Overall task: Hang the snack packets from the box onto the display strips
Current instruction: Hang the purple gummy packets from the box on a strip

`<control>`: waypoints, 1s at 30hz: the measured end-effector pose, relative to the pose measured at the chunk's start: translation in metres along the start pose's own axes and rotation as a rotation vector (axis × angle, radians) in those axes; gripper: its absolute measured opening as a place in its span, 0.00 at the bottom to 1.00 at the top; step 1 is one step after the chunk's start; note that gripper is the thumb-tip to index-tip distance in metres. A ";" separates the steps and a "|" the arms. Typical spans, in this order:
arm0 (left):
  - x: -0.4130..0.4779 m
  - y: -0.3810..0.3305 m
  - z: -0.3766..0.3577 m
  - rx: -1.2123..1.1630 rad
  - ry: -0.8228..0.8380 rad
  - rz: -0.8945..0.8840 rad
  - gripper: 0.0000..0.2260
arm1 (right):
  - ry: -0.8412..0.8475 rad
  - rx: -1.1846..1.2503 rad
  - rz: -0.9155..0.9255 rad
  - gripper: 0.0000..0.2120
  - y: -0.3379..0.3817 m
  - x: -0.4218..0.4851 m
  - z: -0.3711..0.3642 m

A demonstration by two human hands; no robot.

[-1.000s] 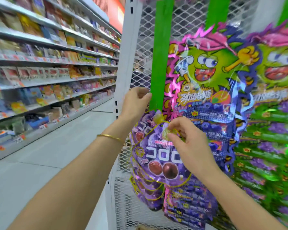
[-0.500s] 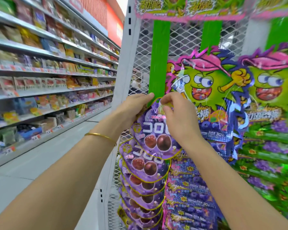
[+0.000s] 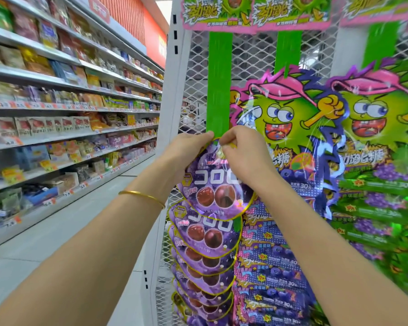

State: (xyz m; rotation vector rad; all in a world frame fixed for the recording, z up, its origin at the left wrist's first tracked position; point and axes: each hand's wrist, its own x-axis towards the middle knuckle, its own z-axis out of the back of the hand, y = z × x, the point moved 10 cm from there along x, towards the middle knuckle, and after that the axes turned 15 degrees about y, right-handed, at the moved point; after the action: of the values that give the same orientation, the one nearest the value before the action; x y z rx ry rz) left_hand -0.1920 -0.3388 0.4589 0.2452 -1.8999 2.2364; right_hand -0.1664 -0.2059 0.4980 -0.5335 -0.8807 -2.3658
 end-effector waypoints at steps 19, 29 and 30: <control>-0.014 0.004 -0.003 -0.004 -0.040 -0.017 0.12 | 0.036 0.007 0.018 0.16 -0.010 -0.028 -0.031; -0.108 0.049 0.015 0.394 -0.386 -0.316 0.08 | -0.028 0.034 0.092 0.13 -0.025 -0.118 -0.059; -0.125 0.071 0.008 0.372 -0.376 -0.301 0.08 | -0.016 0.071 0.093 0.13 -0.034 -0.134 -0.072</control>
State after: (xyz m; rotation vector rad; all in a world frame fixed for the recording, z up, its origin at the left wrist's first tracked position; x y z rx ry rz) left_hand -0.0898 -0.3629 0.3606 0.9985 -1.4437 2.4311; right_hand -0.0964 -0.1861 0.3596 -0.5528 -0.9235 -2.2411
